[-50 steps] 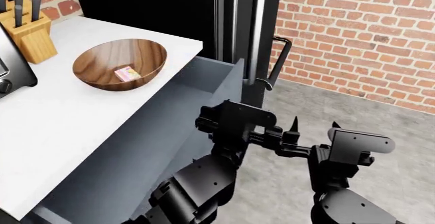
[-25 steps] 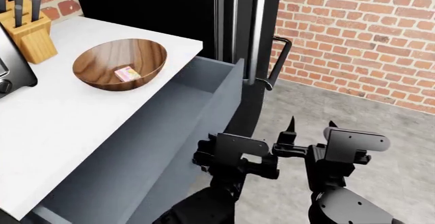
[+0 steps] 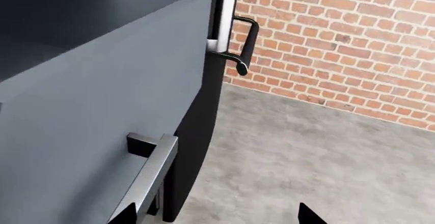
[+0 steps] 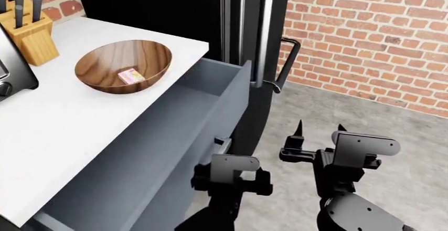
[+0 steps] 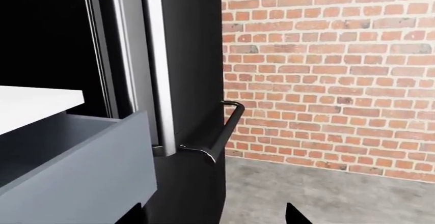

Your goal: Place the bar in the bowl and close the drawer.

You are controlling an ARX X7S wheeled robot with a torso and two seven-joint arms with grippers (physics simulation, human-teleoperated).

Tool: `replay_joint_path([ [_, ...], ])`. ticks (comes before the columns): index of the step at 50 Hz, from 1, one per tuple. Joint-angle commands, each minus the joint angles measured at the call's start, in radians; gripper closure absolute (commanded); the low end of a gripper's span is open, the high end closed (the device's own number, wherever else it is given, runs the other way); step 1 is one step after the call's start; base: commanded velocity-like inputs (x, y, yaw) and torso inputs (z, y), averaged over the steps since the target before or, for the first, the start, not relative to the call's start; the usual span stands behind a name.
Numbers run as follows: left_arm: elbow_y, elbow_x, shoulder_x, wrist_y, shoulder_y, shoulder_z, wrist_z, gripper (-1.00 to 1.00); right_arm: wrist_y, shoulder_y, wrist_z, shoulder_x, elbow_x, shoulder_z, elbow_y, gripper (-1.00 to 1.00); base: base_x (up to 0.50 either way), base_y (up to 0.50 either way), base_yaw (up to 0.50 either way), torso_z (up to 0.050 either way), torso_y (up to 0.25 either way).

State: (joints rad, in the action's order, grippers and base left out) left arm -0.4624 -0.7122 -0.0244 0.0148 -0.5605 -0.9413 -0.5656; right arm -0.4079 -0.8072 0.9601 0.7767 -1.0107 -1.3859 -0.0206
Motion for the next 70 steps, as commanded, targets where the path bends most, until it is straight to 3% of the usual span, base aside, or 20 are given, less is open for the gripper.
replay_joint_path([
  [1, -0.155, -0.072, 0.022, -0.100, -0.011, -0.033, 0.019, -1.00, 0.005, 0.000, -0.003, -0.003, 0.001, 0.003, 0.000, -1.00, 0.00, 0.00, 0.00, 0.000, 0.000],
  [7, -0.241, -0.161, 0.023, -0.187, -0.041, -0.128, -0.006, -1.00, 0.008, 0.000, -0.005, -0.006, 0.001, 0.004, -0.002, -1.00, 0.00, 0.00, 0.00, 0.000, 0.000],
  [20, -0.406, -0.299, 0.024, -0.395, -0.113, -0.398, -0.198, -1.00, 0.011, 0.004, -0.016, -0.014, -0.002, 0.007, -0.016, -1.00, 0.00, 0.00, 0.00, 0.000, 0.000],
  [32, -0.492, -0.382, 0.024, -0.468, -0.147, -0.527, -0.285, -1.00, 0.017, 0.005, -0.024, -0.018, -0.003, 0.008, -0.020, -1.00, 0.00, 0.00, 0.00, 0.000, 0.000],
  [44, -0.545, -0.444, 0.024, -0.481, -0.159, -0.555, -0.287, -1.00, 0.023, 0.006, -0.029, -0.022, -0.003, 0.010, -0.022, -1.00, 0.00, 0.00, 0.00, 0.000, 0.000],
  [70, -0.647, -0.591, -0.041, -0.510, -0.190, -0.432, -0.221, -1.00, 0.035, 0.006, -0.038, -0.031, 0.000, 0.015, -0.028, -1.00, 0.00, 0.00, 0.00, 0.000, 0.000],
])
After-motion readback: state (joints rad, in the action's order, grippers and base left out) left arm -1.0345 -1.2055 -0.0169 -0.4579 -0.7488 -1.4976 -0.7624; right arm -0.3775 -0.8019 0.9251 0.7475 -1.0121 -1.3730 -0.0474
